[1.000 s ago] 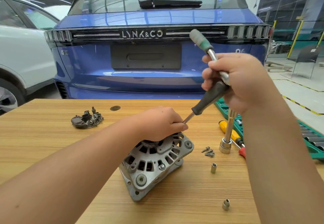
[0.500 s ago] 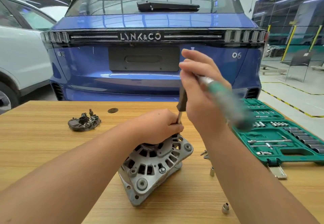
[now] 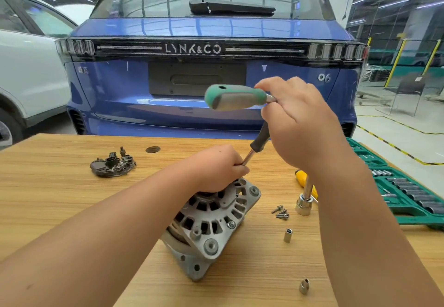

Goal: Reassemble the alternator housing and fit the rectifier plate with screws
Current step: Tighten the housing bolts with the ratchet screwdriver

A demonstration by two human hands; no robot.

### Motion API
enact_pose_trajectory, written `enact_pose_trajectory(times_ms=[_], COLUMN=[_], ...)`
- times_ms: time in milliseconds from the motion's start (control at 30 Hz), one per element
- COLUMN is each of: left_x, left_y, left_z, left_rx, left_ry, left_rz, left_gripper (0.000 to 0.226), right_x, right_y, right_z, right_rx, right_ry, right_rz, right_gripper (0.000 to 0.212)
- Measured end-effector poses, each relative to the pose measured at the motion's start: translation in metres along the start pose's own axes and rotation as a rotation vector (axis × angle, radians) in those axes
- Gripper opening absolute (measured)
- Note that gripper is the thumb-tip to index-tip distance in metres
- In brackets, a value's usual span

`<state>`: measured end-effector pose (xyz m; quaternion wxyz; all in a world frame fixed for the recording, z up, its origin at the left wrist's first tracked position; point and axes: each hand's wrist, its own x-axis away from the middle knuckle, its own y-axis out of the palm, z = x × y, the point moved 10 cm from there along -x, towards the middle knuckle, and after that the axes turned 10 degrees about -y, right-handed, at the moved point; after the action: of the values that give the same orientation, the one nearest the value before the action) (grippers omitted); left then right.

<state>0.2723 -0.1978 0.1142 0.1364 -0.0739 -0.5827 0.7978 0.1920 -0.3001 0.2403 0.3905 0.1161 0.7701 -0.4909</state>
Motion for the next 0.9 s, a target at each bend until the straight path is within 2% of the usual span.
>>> enact_pose_trajectory(times_ms=[67,167,300,400,467,533,600,667,733,900], left_x=[0.001,0.003,0.006,0.008,0.009,0.01,0.01,0.009,0.008,0.008], left_y=[0.002,0.004,0.005,0.004,0.004,0.003,0.002,0.002,0.002,0.002], left_z=[0.001,0.004,0.005,0.005,0.005,0.005,0.004,0.003,0.001,-0.002], left_rx=[-0.013,-0.028,-0.008,-0.005,-0.003,-0.006,-0.002,0.014,0.028,0.076], left_ry=[0.017,0.067,0.113,0.125,0.129,0.129,0.121,0.102,0.082,0.066], left_rz=[-0.016,-0.038,-0.051,-0.043,-0.037,-0.026,-0.016,-0.009,0.0,-0.017], left_gripper=[0.046,0.044,0.045,0.044,0.043,0.041,0.04,0.038,0.037,0.029], right_x=[0.001,0.004,0.006,0.008,0.011,0.013,0.014,0.012,0.008,0.001], right_y=[-0.007,-0.017,-0.004,0.018,0.032,0.041,0.048,0.053,0.054,0.06], right_z=[0.004,0.018,0.037,0.033,0.024,0.02,0.021,0.024,0.024,0.006], right_rx=[-0.09,-0.295,-0.686,-1.13,-1.441,-1.575,-1.694,-1.869,-1.959,-1.983], right_ry=[0.037,0.127,0.254,0.376,0.487,0.568,0.65,0.709,0.678,0.347], right_rz=[0.053,0.136,0.059,-0.007,-0.048,-0.059,0.012,0.175,0.285,0.093], right_gripper=[0.032,0.026,0.013,0.005,0.011,0.014,0.005,0.004,0.006,0.024])
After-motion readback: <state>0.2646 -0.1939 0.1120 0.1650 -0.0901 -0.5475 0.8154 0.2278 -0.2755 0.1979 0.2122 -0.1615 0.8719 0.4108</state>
